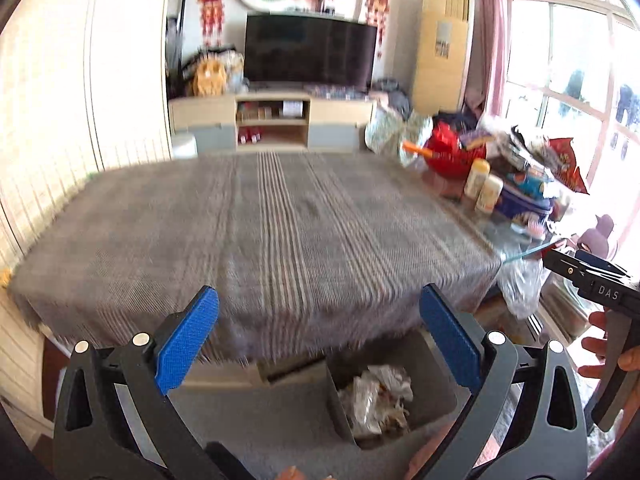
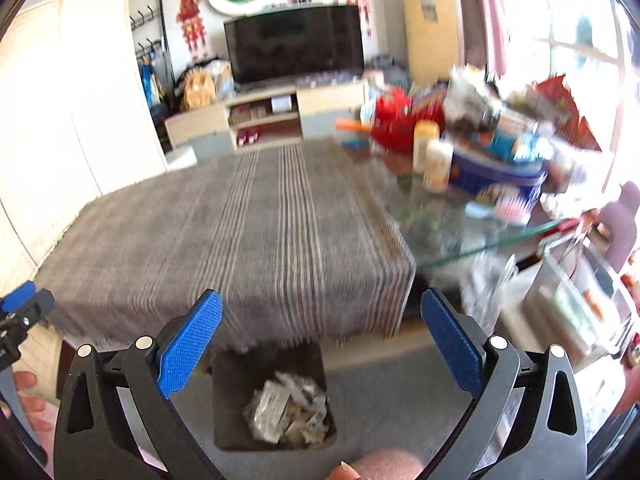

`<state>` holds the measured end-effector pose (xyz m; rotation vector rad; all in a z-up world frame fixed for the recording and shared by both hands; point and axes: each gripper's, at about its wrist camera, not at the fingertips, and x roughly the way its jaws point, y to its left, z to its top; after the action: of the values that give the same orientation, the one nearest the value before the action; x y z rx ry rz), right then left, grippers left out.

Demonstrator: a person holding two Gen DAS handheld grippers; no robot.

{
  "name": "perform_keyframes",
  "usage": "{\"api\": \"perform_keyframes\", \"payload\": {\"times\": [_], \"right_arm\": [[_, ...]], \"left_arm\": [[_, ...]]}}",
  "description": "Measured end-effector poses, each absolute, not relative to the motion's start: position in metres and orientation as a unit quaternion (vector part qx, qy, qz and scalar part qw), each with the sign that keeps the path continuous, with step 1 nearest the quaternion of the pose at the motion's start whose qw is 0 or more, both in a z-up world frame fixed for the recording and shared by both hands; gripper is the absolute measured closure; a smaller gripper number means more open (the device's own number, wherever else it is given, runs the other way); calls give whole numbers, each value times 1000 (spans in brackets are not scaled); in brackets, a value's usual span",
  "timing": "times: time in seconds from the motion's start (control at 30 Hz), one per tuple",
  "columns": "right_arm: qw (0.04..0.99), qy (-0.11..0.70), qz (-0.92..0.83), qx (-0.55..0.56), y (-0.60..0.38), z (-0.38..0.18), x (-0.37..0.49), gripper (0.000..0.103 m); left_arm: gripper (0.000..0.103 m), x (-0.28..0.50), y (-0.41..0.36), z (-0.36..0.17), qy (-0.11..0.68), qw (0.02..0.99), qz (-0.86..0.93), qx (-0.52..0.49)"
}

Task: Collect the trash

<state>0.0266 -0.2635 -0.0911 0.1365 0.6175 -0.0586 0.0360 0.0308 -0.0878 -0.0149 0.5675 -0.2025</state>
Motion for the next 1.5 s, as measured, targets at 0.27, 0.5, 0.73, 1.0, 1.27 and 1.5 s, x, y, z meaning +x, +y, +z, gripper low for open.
{"api": "perform_keyframes", "payload": {"times": [0.27,0.5,0.73,1.0,1.27,1.5], "right_arm": [[977,208,-45,30,-246,-27,-12,3],[980,188,-62,24,-241,-4,-26,3],[981,174,-79,28,-238,4,-35,3],[984,156,-84,18,-231,10,-47,3],[984,158,-83,18,-229,10,-48,3],[984,157,-81,19,-230,14,-49,3]], "left_arm": [[8,8,24,-39,213,974,-78,14],[8,-15,20,-15,174,983,-44,25],[8,-29,19,-9,160,986,-47,19],[8,-37,20,-2,146,988,-45,11],[8,-40,23,0,142,989,-48,2],[8,-42,26,2,139,989,-48,-2]]}}
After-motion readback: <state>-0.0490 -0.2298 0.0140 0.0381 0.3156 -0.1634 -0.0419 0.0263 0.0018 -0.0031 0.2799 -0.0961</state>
